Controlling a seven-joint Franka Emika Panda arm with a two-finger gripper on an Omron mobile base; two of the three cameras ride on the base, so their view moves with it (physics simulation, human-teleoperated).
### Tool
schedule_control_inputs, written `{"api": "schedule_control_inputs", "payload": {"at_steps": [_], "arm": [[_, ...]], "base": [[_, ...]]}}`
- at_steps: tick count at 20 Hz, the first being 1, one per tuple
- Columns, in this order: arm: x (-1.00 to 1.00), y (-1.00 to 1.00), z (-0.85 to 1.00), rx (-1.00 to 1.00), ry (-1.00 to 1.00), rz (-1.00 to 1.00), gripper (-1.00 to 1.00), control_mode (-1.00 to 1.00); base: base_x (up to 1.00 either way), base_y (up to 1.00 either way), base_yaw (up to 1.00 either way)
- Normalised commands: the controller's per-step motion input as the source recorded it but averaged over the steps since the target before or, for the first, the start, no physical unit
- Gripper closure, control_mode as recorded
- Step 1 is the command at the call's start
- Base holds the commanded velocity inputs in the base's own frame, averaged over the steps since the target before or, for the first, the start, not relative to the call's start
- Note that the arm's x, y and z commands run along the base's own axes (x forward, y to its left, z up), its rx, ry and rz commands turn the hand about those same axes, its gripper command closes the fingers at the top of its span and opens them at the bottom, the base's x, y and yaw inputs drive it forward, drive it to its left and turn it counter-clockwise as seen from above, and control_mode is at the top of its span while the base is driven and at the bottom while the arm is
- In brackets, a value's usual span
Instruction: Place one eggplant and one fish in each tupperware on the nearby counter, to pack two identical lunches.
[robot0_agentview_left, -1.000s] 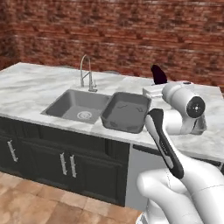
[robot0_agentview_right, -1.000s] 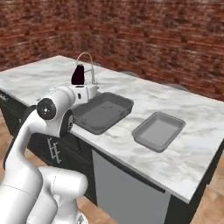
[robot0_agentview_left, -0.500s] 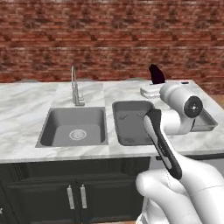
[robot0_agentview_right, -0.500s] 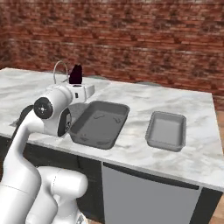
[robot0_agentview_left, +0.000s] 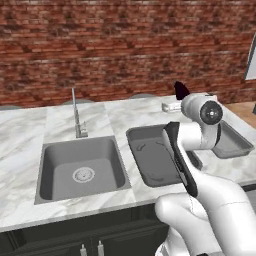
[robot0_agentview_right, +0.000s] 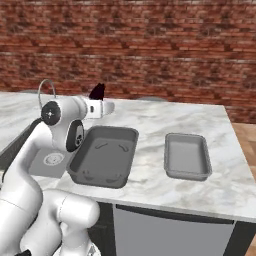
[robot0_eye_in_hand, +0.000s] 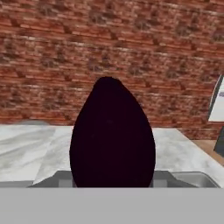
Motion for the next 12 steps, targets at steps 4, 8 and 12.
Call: {"api": "schedule_control_inputs", "payload": {"at_steps": [4, 8, 12], "arm": [[0.07, -0.07, -0.25, 0.0, 0.86, -0.03, 1.0, -1.0], [0.0, 0.08, -0.36, 0.0, 0.7, 0.04, 1.0, -1.0], [0.01, 0.18, -0.65, 0.0, 0.46, 0.12, 1.0, -1.0]], "base": [[0.0, 0.0, 0.0], [0.0, 0.0, 0.0], [0.0, 0.0, 0.0]]}}
